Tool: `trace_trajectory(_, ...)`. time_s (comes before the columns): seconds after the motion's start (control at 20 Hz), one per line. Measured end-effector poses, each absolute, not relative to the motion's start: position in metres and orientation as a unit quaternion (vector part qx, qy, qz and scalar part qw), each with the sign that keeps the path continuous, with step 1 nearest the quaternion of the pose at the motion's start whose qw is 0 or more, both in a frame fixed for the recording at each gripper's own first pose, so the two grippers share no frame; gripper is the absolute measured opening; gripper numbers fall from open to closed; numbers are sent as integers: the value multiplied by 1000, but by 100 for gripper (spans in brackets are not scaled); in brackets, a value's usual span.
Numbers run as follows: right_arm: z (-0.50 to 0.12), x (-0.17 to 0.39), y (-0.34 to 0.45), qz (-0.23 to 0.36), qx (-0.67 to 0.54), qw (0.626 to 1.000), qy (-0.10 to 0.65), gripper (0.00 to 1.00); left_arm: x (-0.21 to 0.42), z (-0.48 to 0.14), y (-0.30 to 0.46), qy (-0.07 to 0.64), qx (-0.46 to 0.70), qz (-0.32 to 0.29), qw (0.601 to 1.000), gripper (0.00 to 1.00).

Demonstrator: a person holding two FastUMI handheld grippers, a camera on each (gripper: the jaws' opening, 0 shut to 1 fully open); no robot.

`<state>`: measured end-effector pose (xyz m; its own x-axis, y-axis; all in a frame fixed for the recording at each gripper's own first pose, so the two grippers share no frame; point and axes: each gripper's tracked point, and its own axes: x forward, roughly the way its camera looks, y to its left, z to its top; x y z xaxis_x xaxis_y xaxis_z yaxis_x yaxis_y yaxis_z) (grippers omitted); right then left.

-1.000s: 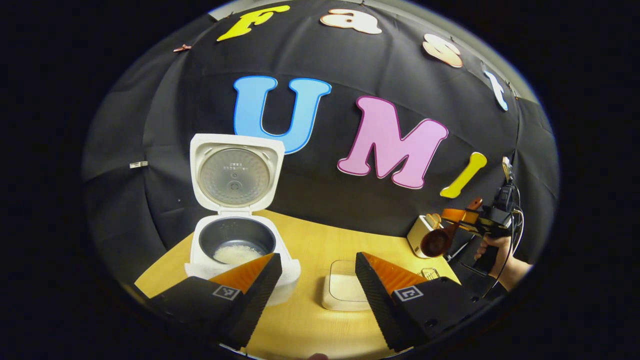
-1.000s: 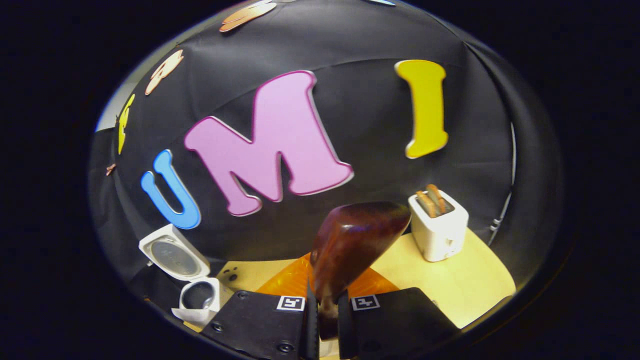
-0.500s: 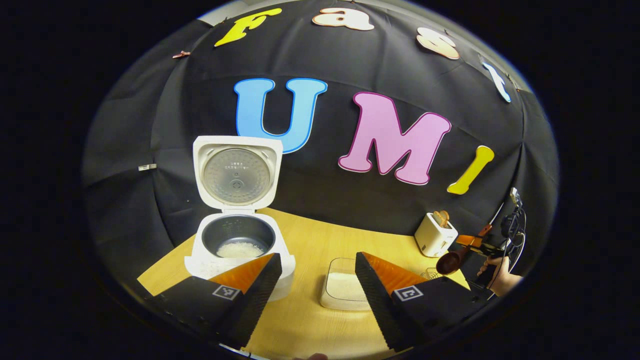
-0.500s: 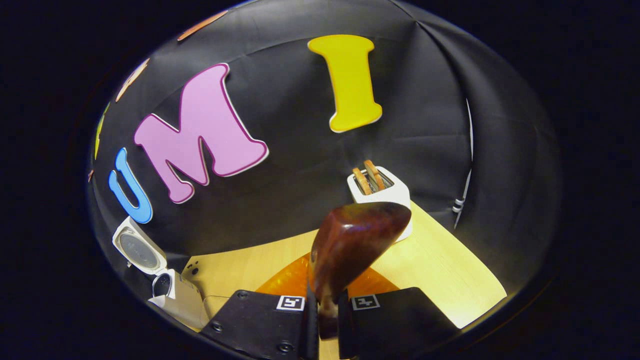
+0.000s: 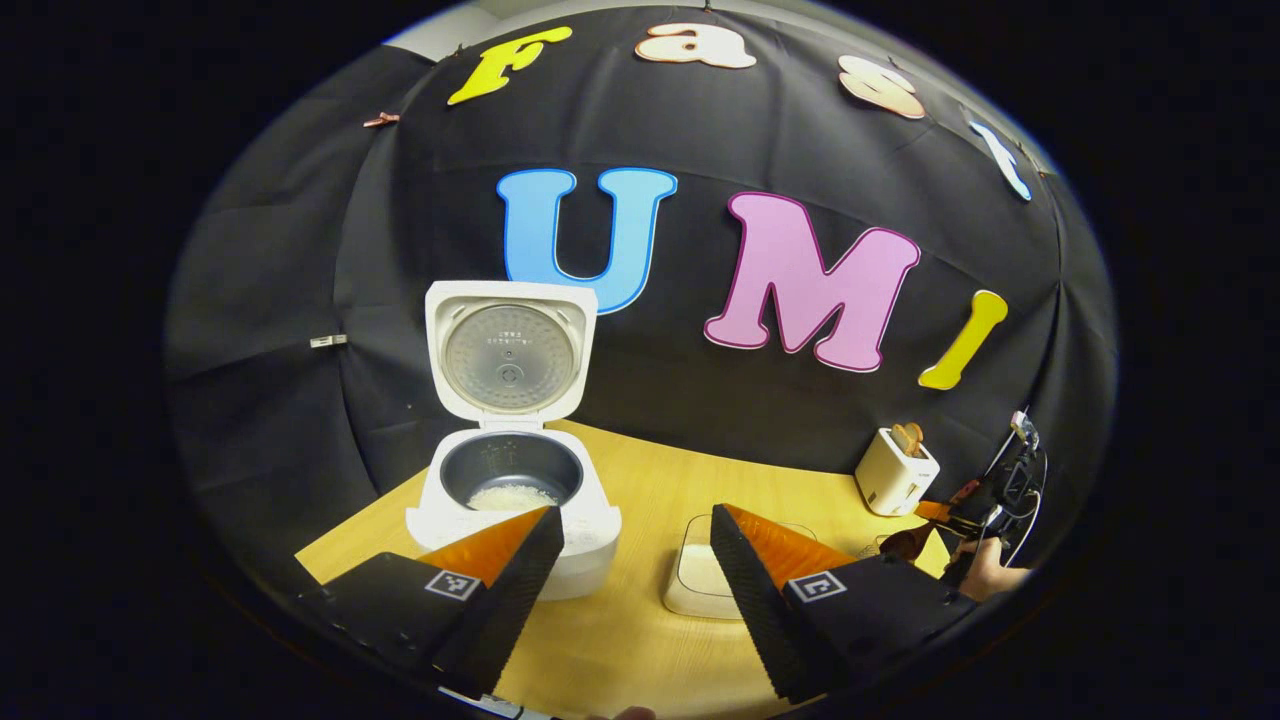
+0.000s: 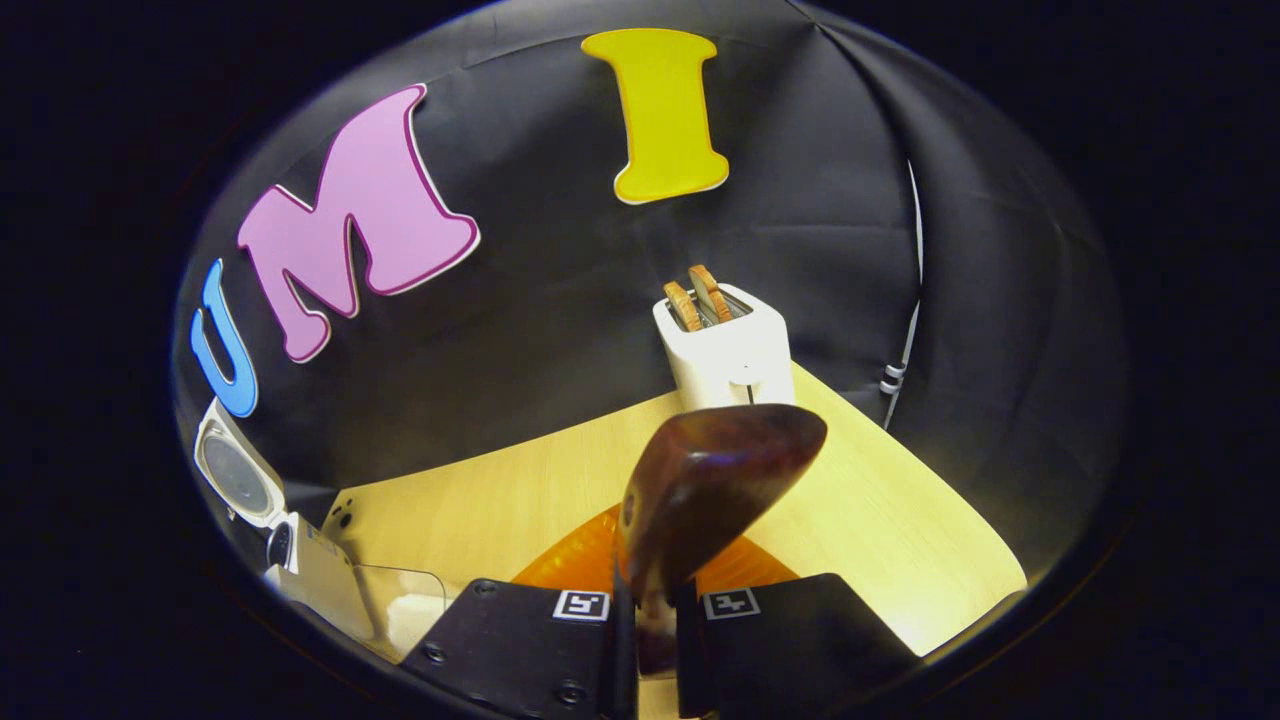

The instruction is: Close the left gripper, press the button to open the rice cooker; take a wooden spoon from the chopstick holder with the right hand, scoop a spoonful of rice and pour it into the rice cooker, then put the wooden spoon back into the chopstick holder.

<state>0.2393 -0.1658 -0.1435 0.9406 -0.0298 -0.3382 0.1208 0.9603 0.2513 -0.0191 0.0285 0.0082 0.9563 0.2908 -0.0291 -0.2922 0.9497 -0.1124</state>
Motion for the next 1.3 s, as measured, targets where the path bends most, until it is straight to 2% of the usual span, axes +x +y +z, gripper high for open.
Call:
trace_trajectory(0.4, -194, 237, -155, -46, 146, 960, 233, 22, -40, 4, 43, -2, -62, 172, 983, 96)
trace_trajectory(0.55, -185, 229, -154, -46, 151, 961, 229, 31, -43, 7, 48, -8, -66, 173, 983, 96)
trace_trajectory(0.8, -168, 203, -157, -55, 179, 952, 241, 97, -44, 30, 64, -30, -62, 176, 982, 95)
trace_trajectory(1.15, -138, 146, -160, -77, 178, 954, 229, 98, -45, 81, 120, -62, -57, 178, 980, 95)
trace_trajectory(1.3, -130, 110, -173, -107, 167, 957, 212, 99, -36, 124, 158, -86, -24, 178, 980, 95)
